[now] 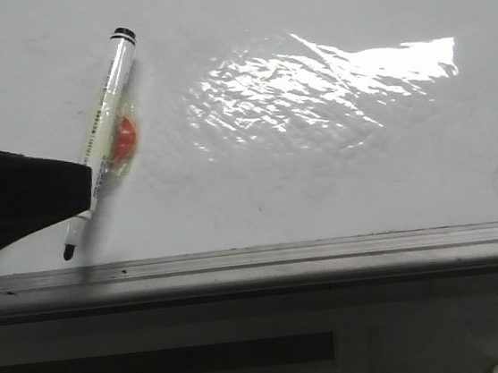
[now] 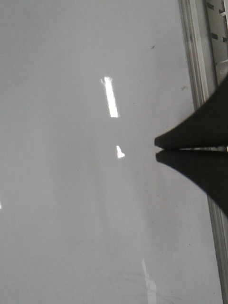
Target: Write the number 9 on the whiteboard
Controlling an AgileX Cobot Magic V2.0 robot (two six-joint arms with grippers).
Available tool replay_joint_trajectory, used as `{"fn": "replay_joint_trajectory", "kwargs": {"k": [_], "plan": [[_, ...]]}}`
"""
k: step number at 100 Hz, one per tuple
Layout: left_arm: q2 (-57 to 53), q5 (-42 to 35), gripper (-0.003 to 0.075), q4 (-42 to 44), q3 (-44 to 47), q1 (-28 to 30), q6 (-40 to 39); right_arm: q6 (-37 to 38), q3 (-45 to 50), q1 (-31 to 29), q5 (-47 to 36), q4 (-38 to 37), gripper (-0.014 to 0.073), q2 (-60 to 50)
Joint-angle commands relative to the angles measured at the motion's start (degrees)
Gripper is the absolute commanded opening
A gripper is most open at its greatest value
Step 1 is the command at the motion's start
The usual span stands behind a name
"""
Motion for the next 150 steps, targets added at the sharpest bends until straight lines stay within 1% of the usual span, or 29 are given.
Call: {"fn": "replay_joint_trajectory", "kwargs": {"k": [1,30,37,49,56,61,68,81,82,94,99,113,121,133,150], "plan": [[1.22,-5.22,0.0441,-0.04,-2.51,-0.48,-0.51,-0.48,-1.97,0.10,-4.27,-0.12,-0.0061,1.16],[7.13,-6.12,0.0438,-0.04,-4.04,-0.48,-0.51,-0.48,-1.97,1.36,-4.27,-0.12,-0.0061,1.16],[8.10,-6.12,0.0438,-0.04,-4.04,-0.48,-0.51,-0.48,-1.97,1.84,-5.61,-0.12,-0.0061,1.16],[8.82,-6.12,0.0428,-0.04,-4.04,-0.48,-0.51,-0.48,-1.97,4.60,-6.65,-0.12,-0.0061,1.16],[8.82,-6.12,0.0382,-0.04,-4.04,-0.48,-0.51,-0.48,-2.08,7.36,-5.14,-0.12,-0.0061,1.16],[8.82,-6.26,0.0335,-0.04,-4.04,-0.35,-0.41,-0.48,-2.09,9.27,-3.54,-0.12,-0.0061,1.16],[8.82,-6.26,0.0261,-0.04,-4.04,-0.37,-0.26,-0.48,-2.32,11.44,-3.25,-0.12,-0.0061,1.16],[8.82,-6.26,0.0119,-0.04,-4.04,-0.37,-0.26,-0.73,-4.10,14.67,-0.13,-0.12,-0.0061,1.47],[8.82,-6.26,0.0119,-0.04,-4.04,-0.37,-0.26,-0.71,-4.19,14.82,0.00,-0.12,-0.0061,1.47],[8.82,-6.99,0.0011,-0.04,-4.04,-0.37,-0.18,-1.01,-5.87,17.56,1.25,-0.12,-0.0061,2.56],[8.82,-7.08,-0.0022,-0.04,-4.04,-0.37,-0.18,-2.57,-6.61,18.81,1.10,0.01,-0.0061,3.44],[8.82,-8.11,-0.0020,0.49,-4.04,-0.37,-0.18,-7.66,-9.34,22.99,0.85,0.38,-0.0061,7.36],[8.63,-9.48,-0.0020,1.61,-4.04,-0.37,-0.18,-7.66,-11.04,25.28,-0.36,0.48,-0.0061,9.95],[7.62,-10.82,-0.0020,7.83,-4.04,-0.37,-0.18,-9.28,-13.84,29.68,-3.67,0.48,-0.0061,14.48],[5.67,-11.38,-0.0020,22.22,-4.04,-0.37,0.07,-11.25,-18.99,36.32,-5.32,0.48,-0.0061,22.19]]}}
